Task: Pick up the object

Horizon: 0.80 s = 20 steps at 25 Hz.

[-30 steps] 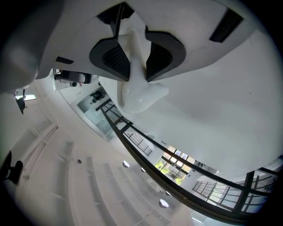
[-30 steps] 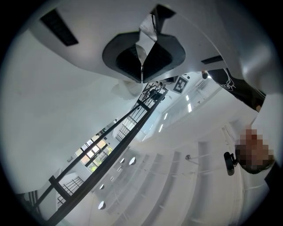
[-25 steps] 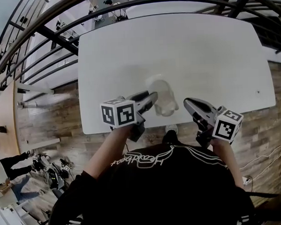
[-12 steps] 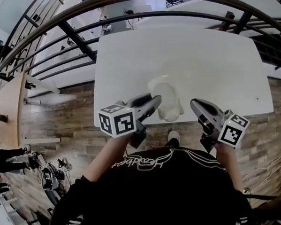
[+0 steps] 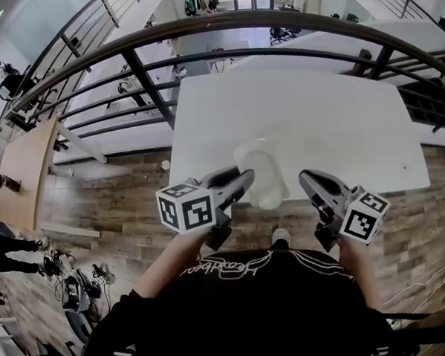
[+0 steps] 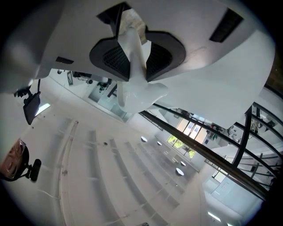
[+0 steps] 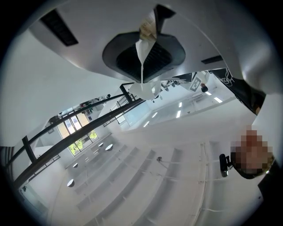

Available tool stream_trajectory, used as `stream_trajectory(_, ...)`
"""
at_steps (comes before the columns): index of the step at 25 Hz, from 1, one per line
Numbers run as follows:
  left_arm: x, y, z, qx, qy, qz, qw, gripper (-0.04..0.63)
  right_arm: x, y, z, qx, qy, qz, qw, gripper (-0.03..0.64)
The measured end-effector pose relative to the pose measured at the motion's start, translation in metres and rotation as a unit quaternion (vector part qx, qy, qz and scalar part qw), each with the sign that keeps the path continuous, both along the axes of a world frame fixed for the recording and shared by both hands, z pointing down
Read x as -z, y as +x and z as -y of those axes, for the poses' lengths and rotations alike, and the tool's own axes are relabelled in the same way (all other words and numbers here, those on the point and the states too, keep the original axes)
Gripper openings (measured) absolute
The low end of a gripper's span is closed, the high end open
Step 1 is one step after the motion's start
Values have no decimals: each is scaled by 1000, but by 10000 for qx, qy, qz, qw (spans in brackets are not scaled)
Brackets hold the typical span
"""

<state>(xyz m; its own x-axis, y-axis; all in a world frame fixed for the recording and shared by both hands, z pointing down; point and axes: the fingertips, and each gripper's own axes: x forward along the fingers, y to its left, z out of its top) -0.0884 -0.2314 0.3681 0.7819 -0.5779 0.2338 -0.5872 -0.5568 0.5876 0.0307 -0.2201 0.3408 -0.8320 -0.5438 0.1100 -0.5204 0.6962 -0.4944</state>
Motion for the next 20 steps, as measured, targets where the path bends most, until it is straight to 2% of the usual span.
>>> stream_trajectory(10, 13, -38, -33, 197, 148, 91, 9997, 121, -1, -36, -24, 9, 44, -182, 9998, 21)
stream_trajectory(20, 13, -44, -40, 373, 112, 244, 9989, 121, -7, -42, -25, 214, 31, -147, 9997, 20)
